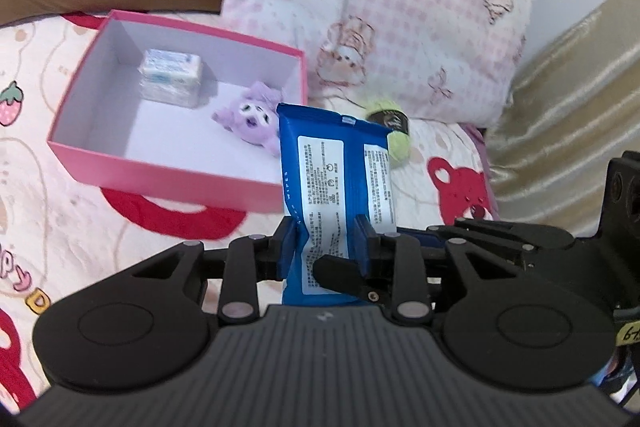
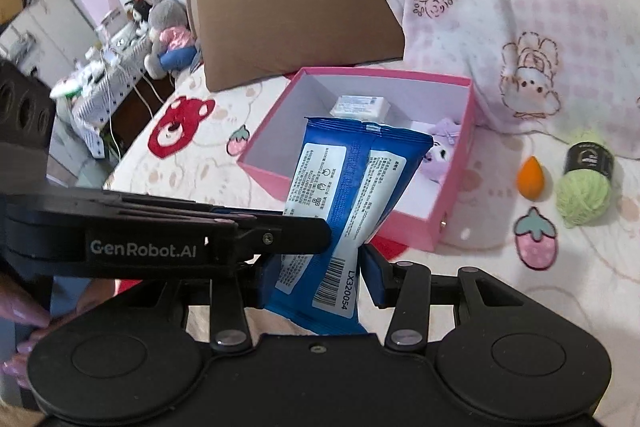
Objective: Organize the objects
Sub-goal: 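Lower the snack bar into the pink box beside the soap bar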
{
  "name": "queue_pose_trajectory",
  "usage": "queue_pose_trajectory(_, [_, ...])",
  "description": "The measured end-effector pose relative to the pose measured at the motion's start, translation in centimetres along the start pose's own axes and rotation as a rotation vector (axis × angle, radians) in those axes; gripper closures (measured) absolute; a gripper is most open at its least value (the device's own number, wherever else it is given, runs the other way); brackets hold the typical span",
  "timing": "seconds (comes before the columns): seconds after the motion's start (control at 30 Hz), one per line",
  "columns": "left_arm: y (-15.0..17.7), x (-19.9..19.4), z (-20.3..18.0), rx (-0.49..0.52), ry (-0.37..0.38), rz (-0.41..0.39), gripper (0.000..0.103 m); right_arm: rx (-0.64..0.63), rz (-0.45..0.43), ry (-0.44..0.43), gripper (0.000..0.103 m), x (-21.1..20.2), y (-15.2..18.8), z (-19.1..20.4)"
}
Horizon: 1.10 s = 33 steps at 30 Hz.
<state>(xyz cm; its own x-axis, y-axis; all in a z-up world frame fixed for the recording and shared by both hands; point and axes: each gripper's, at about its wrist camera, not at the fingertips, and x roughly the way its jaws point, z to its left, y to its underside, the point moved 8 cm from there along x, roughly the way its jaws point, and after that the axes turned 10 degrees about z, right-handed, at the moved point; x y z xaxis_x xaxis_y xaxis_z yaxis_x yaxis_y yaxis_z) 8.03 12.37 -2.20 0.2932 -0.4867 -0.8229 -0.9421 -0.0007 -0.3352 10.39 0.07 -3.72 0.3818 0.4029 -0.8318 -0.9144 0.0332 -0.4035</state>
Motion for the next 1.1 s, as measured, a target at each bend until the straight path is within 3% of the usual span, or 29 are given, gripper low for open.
queue_pose_trajectory(0.33, [-4.8,0.2,3.6,-0.031,-0.035,-0.023,0.075,0.004,-0.022,-0.022,0.053,2.7,-4.8,0.6])
queue_pose_trajectory(0.6, [-9.7,2.4,8.2,-0.112,-0.074,0.039,0.074,0.064,0.038,-0.086,0.053,7.2,-9.8,-0.3])
queue_pose_trajectory(0.73, [-10.3,4.6,11.2,-0.172,-0.106,0.065,0.074,0.084,0.079,-0.089,0.053,10.9,-10.6,-0.5])
queue_pose_trajectory(0.87, [-10.4,6.3,14.3,-0.214,-0.156,0.080,0.074,0.147,0.118,-0.154,0.055,14.6,-11.1,-0.9])
queue_pose_trajectory(1.1, [-10.0,8.9,17.8,-0.288,-0.160,0.117,0.073,0.161,0.180,-0.180,0.056,18.6,-11.3,-1.4])
